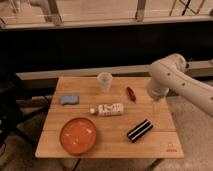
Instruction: Drag the pepper across the table
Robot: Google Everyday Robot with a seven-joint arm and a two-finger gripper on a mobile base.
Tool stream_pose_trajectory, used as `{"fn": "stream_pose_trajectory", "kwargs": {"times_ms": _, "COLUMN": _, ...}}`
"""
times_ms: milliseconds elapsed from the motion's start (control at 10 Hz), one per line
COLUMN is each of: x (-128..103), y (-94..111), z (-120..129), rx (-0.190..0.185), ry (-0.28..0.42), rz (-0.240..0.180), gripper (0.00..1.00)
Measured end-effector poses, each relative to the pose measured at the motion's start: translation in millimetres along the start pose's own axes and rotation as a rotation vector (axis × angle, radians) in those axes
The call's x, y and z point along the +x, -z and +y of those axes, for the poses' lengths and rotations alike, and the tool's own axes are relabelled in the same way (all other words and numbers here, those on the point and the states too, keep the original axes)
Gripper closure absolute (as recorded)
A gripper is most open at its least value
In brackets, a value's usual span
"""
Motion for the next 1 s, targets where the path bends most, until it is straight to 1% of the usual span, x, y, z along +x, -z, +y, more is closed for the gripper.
{"fn": "stream_pose_trajectory", "kwargs": {"times_ms": 200, "x": 4, "y": -3, "z": 1, "rx": 0.0, "ry": 0.03, "rz": 0.006, "gripper": 0.2}}
{"fn": "stream_pose_trajectory", "kwargs": {"times_ms": 300, "x": 3, "y": -5, "z": -2, "rx": 0.001, "ry": 0.04, "rz": 0.001, "gripper": 0.2}}
{"fn": "stream_pose_trajectory", "kwargs": {"times_ms": 700, "x": -1, "y": -16, "z": -23, "rx": 0.009, "ry": 0.096, "rz": -0.004, "gripper": 0.2}}
{"fn": "stream_pose_trajectory", "kwargs": {"times_ms": 1000, "x": 1, "y": -22, "z": -28, "rx": 0.007, "ry": 0.139, "rz": -0.007, "gripper": 0.2}}
